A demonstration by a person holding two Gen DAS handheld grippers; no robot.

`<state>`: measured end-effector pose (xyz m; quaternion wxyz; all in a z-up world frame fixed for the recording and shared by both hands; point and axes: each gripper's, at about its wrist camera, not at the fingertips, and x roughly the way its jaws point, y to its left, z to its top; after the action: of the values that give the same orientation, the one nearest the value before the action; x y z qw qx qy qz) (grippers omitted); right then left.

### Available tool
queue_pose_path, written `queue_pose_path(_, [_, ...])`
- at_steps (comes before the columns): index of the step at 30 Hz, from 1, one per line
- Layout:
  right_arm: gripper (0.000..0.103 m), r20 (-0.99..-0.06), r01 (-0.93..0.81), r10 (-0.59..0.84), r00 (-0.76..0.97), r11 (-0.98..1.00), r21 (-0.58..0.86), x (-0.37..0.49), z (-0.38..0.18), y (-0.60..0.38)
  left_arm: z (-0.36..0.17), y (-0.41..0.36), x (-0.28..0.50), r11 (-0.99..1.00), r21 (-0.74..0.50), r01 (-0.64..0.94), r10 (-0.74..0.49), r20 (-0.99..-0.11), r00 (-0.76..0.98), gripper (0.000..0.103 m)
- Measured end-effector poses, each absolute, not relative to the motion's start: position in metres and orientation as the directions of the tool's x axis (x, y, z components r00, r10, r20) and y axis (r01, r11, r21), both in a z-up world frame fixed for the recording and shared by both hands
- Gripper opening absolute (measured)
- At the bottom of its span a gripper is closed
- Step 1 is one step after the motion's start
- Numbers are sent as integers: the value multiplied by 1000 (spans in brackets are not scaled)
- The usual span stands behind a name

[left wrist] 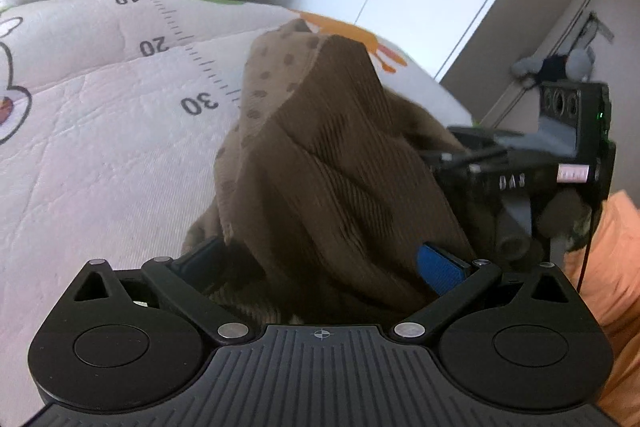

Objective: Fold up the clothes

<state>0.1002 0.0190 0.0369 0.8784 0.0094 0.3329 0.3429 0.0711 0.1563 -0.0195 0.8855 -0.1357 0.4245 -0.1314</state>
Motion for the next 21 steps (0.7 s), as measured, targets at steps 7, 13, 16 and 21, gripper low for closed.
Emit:
queue_pose_path(7, [77,-528,-543,496,690,836,76,62,70,-26,34,132,38,957,-254,139,-279,-676,682,103])
queue_pose_path(13, [77,-516,-538,497,697,839,81,38,69,-39,26,82,34,940,-248,235,-342,-705,621,98])
queue_pose_path(16, [77,-531,-541,506,680,835,102,35,60,-36,11,67,42,947,-216,239,-318,-748,583,46])
queue_pose_path(21, [77,-556,-564,515,652,820,98,32,54,-24,-5,69,52,961,-150,230,-260,-770,582,9])
